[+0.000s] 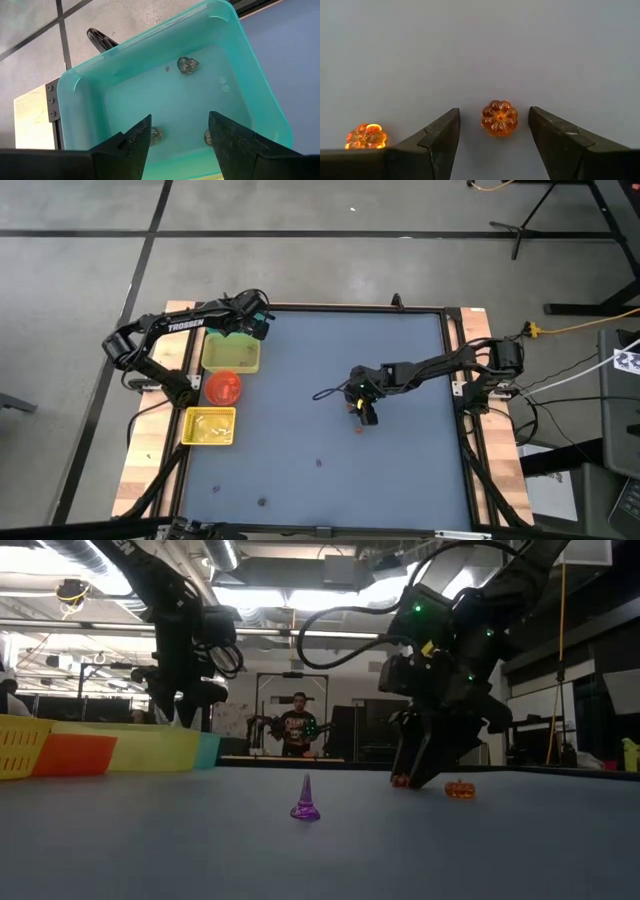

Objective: Sort Halloween decoration
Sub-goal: Put the top orange pumpkin toy into the orange bin

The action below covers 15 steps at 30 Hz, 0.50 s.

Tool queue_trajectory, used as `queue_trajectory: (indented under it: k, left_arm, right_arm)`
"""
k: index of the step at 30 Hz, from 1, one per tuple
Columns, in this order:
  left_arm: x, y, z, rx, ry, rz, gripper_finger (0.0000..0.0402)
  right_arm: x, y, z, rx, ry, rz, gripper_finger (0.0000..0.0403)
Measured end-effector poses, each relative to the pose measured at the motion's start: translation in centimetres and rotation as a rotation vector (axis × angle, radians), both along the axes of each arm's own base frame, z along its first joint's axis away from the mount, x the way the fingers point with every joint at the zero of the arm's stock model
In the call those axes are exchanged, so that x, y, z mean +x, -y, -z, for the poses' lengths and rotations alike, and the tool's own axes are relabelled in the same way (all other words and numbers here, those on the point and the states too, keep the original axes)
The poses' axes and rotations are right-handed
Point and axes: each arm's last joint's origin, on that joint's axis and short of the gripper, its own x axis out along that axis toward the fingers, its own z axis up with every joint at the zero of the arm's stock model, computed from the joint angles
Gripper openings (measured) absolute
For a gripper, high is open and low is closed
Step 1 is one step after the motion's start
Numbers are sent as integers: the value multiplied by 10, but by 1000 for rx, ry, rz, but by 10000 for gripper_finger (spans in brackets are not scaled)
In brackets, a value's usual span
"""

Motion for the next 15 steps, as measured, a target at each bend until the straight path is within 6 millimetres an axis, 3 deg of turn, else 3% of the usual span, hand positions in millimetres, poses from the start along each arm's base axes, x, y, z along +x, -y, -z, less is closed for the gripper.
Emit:
queue_trajectory:
  k: [6, 15]
  left_arm:
    - [0, 0, 0, 0, 0, 0, 181]
    - [0, 0, 0, 0, 0, 1, 181]
  right_arm:
    - [0, 0, 0, -3, -2, 2, 223]
    - [0, 0, 0, -5, 2, 4, 129]
